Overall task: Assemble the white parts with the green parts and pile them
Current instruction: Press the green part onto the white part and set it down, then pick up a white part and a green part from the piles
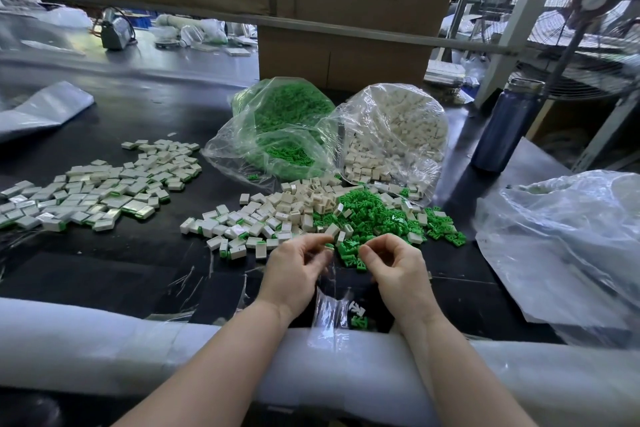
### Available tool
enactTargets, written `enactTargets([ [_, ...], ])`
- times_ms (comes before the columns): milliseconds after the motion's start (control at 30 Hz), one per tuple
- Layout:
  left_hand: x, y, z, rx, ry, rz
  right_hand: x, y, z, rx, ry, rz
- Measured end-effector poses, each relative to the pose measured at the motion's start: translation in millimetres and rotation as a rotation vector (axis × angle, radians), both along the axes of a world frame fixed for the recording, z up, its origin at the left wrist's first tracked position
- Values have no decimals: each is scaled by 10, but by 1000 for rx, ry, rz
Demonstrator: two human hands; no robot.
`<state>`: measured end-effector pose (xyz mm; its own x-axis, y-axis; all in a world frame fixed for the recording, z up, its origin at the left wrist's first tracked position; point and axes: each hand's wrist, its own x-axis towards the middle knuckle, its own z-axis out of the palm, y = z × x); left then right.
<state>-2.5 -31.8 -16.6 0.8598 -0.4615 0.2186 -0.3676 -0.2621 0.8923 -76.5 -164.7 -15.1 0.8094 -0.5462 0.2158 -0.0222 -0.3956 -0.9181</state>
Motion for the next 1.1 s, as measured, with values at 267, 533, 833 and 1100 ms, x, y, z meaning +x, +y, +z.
enactTargets([
  [267,99,53,-22,50,-139,378,8,-46,-32,-59,46,-153],
  [533,57,7,-36,325,-132,300,24,-89,-70,-81,125,-206],
  [833,54,-26,-78,600,-260,273,22,-87,-85,-99,190,-185],
  [1100,38,-30,-98,642,-353,206,21,-43,-49,-212,255,-129],
])
